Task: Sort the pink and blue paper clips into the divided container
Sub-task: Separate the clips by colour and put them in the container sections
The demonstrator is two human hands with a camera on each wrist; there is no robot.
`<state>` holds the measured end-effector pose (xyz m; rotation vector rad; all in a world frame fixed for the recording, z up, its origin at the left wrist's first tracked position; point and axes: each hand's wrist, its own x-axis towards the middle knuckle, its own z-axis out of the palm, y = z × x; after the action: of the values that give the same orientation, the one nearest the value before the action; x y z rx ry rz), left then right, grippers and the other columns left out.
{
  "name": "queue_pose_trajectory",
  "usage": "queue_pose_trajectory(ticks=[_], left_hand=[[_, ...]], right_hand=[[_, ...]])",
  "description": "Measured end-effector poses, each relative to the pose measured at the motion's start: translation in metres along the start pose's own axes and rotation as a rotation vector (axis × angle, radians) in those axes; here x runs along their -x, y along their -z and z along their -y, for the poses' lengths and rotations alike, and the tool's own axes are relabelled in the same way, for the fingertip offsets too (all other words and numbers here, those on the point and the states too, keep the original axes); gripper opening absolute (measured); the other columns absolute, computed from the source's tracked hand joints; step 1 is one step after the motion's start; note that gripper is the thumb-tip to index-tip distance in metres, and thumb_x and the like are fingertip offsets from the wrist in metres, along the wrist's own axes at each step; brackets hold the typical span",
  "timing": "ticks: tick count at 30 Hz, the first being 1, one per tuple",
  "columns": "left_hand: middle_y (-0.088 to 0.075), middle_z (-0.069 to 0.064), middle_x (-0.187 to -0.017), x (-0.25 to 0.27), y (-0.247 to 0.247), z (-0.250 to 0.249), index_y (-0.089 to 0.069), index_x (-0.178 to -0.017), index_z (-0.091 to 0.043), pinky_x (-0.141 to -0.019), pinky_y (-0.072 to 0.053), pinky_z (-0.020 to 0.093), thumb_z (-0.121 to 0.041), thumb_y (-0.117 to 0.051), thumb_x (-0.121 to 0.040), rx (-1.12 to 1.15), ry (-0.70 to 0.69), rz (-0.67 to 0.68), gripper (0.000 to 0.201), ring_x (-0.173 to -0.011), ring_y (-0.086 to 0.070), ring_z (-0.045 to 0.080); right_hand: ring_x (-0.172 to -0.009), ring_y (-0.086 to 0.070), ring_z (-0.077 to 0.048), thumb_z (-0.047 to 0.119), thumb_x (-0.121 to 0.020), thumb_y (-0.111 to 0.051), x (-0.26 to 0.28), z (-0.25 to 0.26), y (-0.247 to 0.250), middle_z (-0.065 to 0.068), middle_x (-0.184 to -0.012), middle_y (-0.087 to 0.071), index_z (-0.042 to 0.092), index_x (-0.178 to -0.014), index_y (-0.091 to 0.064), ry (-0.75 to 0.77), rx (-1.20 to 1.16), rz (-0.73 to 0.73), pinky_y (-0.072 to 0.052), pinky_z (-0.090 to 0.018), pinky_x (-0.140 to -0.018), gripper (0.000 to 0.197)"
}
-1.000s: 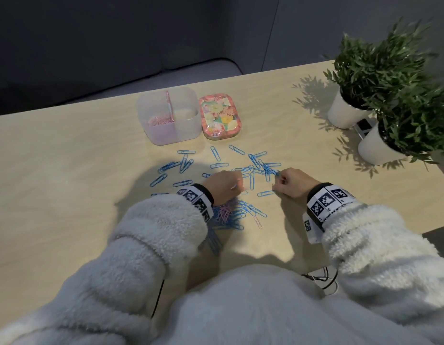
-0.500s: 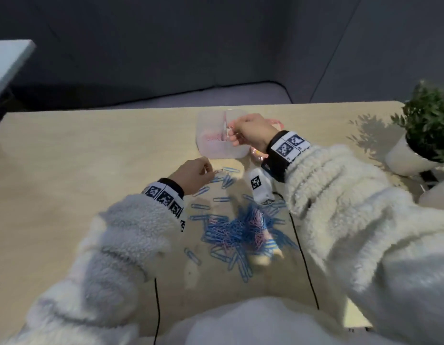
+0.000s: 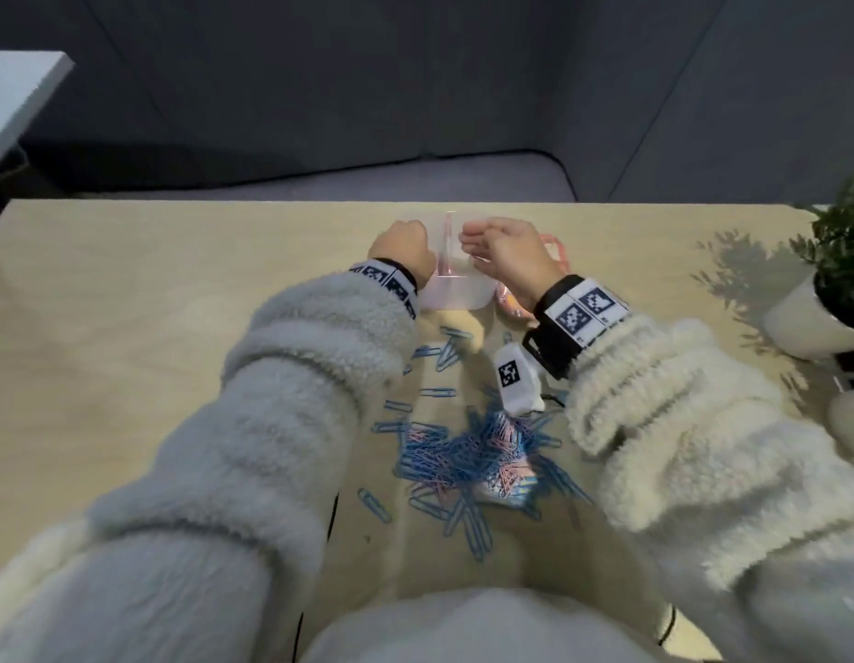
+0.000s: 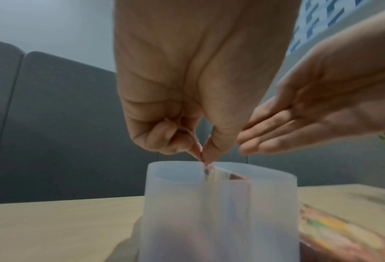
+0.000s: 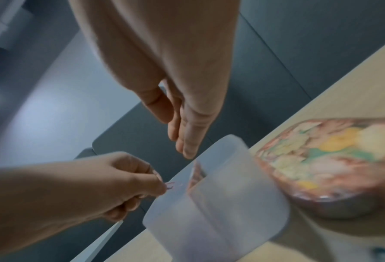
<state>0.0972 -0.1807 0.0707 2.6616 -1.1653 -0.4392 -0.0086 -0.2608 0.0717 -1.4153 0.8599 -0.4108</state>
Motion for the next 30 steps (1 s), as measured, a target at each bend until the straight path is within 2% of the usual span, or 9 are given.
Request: queue_pose_trajectory(ticks=[3, 7, 11, 14, 17, 20, 23, 27, 30], left_hand=[[-0.059, 0.022, -0.118, -0.012, -0.007, -0.008, -0.058, -0.109, 0.003, -0.087, -0.048, 0.04, -0.008, -0.048, -0.091, -0.113, -0.031, 0.013, 0.024, -0.107, -0.058, 0.038], [-0.058, 0.026, -0.119, -0.013, -0.01, -0.012, -0.056, -0.11, 0.005, -0.09, -0.047, 0.043, -0.005, -0.046, -0.091, -0.112, -0.072, 0.007, 0.024, -0.11, -0.056, 0.04], [-0.057, 0.024, -0.122, 0.005, -0.013, -0.008, -0.055, -0.117, 0.002, -0.095, -0.044, 0.044, -0.003, -0.044, -0.09, 0.031, -0.168, -0.114, 0.03, -0.113, -0.054, 0.038], [-0.064, 0.021, -0.104, 0.035, -0.037, -0.004, -0.066, -0.098, -0.002, -0.085, -0.048, 0.044, 0.003, -0.047, -0.082, 0.126, -0.395, -0.294, 0.025, -0.1, -0.057, 0.037], [-0.064, 0.01, -0.1, 0.078, -0.074, -0.008, -0.065, -0.096, -0.012, -0.083, -0.045, 0.039, -0.013, -0.054, -0.084, 0.087, -0.448, 0.011, 0.016, -0.096, -0.059, 0.029], [-0.059, 0.007, -0.105, 0.111, -0.104, -0.013, -0.06, -0.104, -0.015, -0.084, -0.045, 0.038, -0.029, -0.056, -0.086, 0.005, -0.477, 0.232, 0.023, -0.1, -0.056, 0.026], [-0.056, 0.008, -0.111, 0.125, -0.121, -0.006, -0.056, -0.109, -0.015, -0.087, -0.042, 0.038, -0.033, -0.061, -0.083, -0.036, -0.487, 0.276, 0.031, -0.104, -0.053, 0.027], [-0.055, 0.01, -0.113, 0.13, -0.121, 0.013, -0.054, -0.112, -0.013, -0.09, -0.041, 0.039, -0.028, -0.067, -0.079, 0.026, -0.415, 0.292, 0.038, -0.105, -0.052, 0.029], [-0.056, 0.008, -0.112, 0.129, -0.117, 0.02, -0.056, -0.112, -0.017, -0.09, -0.042, 0.039, -0.031, -0.066, -0.08, -0.001, -0.403, 0.268, 0.037, -0.104, -0.052, 0.028]], right_hand=[[-0.063, -0.056, -0.01, -0.01, -0.091, -0.031, 0.028, -0.011, 0.031, -0.009, -0.075, -0.058, 0.007, -0.079, -0.057, 0.003, -0.05, -0.018, -0.047, -0.013, -0.056, 0.032], [-0.043, -0.056, 0.002, -0.013, -0.091, -0.033, 0.05, -0.048, 0.065, -0.006, -0.071, -0.057, 0.007, -0.075, -0.057, -0.012, 0.115, -0.027, -0.049, -0.011, -0.051, 0.035], [-0.049, -0.054, 0.01, -0.008, -0.087, -0.046, 0.072, -0.086, 0.083, 0.005, -0.071, -0.06, 0.008, -0.077, -0.066, -0.017, 0.54, 0.065, -0.045, -0.008, -0.056, 0.028], [-0.062, -0.053, -0.003, 0.003, -0.082, -0.061, 0.088, -0.104, 0.082, 0.01, -0.064, -0.059, 0.023, -0.062, -0.059, -0.001, 0.776, 0.167, -0.04, -0.016, -0.065, 0.028], [-0.061, -0.053, -0.014, 0.018, -0.077, -0.07, 0.101, -0.12, 0.077, 0.004, -0.063, -0.058, 0.021, -0.066, -0.058, -0.051, 0.803, 0.214, -0.046, -0.03, -0.066, 0.017], [-0.064, -0.052, -0.017, 0.021, -0.073, -0.075, 0.107, -0.13, 0.07, 0.001, -0.068, -0.057, 0.022, -0.071, -0.053, -0.061, 0.833, 0.215, -0.045, -0.031, -0.067, 0.022], [-0.065, -0.054, -0.017, 0.006, -0.073, -0.07, 0.11, -0.135, 0.071, 0.001, -0.067, -0.057, 0.024, -0.072, -0.052, -0.049, 0.814, 0.209, -0.049, -0.034, -0.072, 0.026], [-0.061, -0.051, -0.016, -0.007, -0.075, -0.062, 0.115, -0.135, 0.085, 0.003, -0.062, -0.055, 0.015, -0.08, -0.056, -0.065, 0.716, 0.177, -0.044, -0.026, -0.066, 0.024], [-0.056, -0.049, -0.01, -0.01, -0.076, -0.061, 0.115, -0.136, 0.103, 0.005, -0.062, -0.053, 0.021, -0.071, -0.055, -0.097, 0.624, 0.099, -0.042, -0.017, -0.06, 0.032]])
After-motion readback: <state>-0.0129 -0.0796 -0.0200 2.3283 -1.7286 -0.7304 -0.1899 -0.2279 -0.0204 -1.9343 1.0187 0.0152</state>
